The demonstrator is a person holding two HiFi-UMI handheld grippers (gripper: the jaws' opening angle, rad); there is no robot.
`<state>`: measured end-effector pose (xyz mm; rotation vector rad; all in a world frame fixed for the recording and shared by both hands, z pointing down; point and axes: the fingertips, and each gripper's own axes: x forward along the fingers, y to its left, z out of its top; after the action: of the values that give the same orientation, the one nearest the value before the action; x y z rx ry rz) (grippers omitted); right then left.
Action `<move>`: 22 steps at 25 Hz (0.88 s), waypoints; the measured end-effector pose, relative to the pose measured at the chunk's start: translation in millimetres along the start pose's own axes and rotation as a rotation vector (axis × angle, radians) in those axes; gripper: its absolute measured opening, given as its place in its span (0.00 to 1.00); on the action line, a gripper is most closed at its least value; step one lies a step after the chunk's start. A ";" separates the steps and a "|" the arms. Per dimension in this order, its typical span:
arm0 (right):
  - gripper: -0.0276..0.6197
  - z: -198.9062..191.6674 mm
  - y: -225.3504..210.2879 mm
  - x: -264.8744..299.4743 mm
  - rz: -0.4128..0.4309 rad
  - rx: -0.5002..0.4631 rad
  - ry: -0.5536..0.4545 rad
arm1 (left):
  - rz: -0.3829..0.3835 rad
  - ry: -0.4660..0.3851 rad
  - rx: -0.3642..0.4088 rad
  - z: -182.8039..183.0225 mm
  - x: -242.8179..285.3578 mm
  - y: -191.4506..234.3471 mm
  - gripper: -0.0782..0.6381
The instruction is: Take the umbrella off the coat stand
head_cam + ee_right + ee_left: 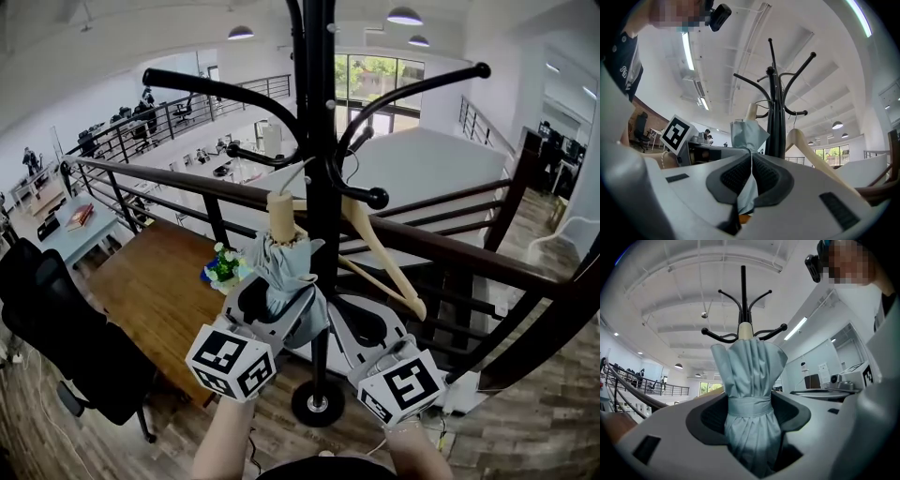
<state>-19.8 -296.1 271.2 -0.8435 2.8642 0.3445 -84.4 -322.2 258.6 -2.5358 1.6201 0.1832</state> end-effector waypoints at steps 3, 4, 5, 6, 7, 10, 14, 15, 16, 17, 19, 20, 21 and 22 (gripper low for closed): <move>0.09 7.7 2.7 1.1 0.008 -0.005 -0.014 | 0.008 -0.020 0.006 10.4 -3.4 -0.7 0.52; 0.09 10.3 3.7 0.6 0.011 -0.007 -0.020 | 0.008 -0.023 0.011 12.5 -4.4 -2.6 0.52; 0.09 13.0 4.7 0.0 0.012 -0.009 -0.027 | 0.006 -0.024 0.016 14.3 -5.4 -4.6 0.52; 0.09 15.7 5.5 -0.3 0.013 -0.011 -0.035 | 0.004 -0.025 0.020 15.9 -6.5 -6.3 0.52; 0.09 18.6 6.0 -0.2 0.013 -0.012 -0.042 | 0.004 -0.026 0.022 17.7 -7.3 -7.1 0.52; 0.09 26.6 5.9 2.2 0.012 -0.019 -0.059 | 0.015 -0.034 0.029 24.0 -8.7 -5.6 0.52; 0.09 34.6 3.5 6.7 0.015 -0.008 -0.080 | 0.024 -0.052 0.041 35.4 -8.1 -4.0 0.51; 0.09 36.4 2.9 8.2 0.016 -0.007 -0.084 | 0.025 -0.059 0.040 39.2 -7.8 -3.7 0.51; 0.09 38.4 2.8 9.9 0.017 -0.008 -0.088 | 0.024 -0.067 0.039 43.2 -7.9 -3.6 0.51; 0.09 40.5 3.2 11.8 0.020 -0.010 -0.093 | 0.021 -0.077 0.038 47.5 -8.3 -3.6 0.51; 0.09 45.0 4.6 16.0 0.028 -0.015 -0.101 | 0.016 -0.099 0.041 56.7 -9.9 -3.7 0.51; 0.09 47.6 5.4 18.0 0.031 -0.017 -0.106 | 0.015 -0.109 0.044 61.2 -11.1 -3.7 0.51; 0.09 50.5 5.9 19.5 0.034 -0.019 -0.112 | 0.016 -0.118 0.048 65.6 -12.4 -3.6 0.51; 0.09 53.6 6.1 20.7 0.036 -0.020 -0.119 | 0.018 -0.126 0.052 69.7 -13.6 -3.4 0.51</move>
<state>-36.9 -288.2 216.6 -0.7487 2.7737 0.4133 -89.4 -296.7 192.4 -2.4192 1.5799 0.2929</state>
